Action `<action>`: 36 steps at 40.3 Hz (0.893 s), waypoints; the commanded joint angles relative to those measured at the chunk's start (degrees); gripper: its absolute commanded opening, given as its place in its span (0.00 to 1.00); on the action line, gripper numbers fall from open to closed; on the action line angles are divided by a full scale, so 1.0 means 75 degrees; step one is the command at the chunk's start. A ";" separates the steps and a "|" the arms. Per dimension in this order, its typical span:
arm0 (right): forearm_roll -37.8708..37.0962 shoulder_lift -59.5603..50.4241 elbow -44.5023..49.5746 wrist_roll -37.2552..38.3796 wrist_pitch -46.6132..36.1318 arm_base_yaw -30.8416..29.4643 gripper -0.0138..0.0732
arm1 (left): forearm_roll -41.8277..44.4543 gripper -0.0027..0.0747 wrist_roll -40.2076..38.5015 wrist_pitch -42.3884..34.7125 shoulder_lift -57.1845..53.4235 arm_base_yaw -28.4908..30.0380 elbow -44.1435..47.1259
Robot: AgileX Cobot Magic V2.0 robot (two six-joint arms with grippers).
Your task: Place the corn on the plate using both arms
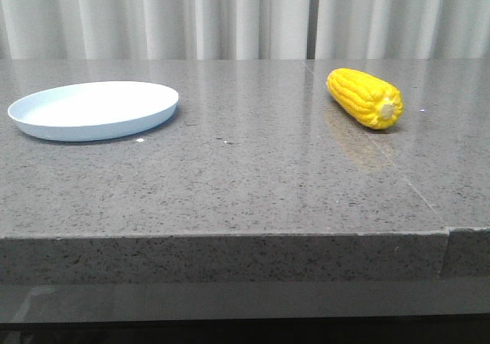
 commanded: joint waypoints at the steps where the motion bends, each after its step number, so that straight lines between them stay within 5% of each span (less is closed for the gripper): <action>1: -0.0041 -0.0095 -0.0122 -0.0084 -0.0540 -0.0030 0.08 | -0.0056 0.01 -0.0033 -0.0646 -0.0141 0.0016 0.0011; 36: -0.0041 -0.0095 -0.0122 -0.0084 -0.0422 -0.0030 0.08 | -0.0056 0.01 -0.0033 -0.0646 -0.0141 0.0016 0.0011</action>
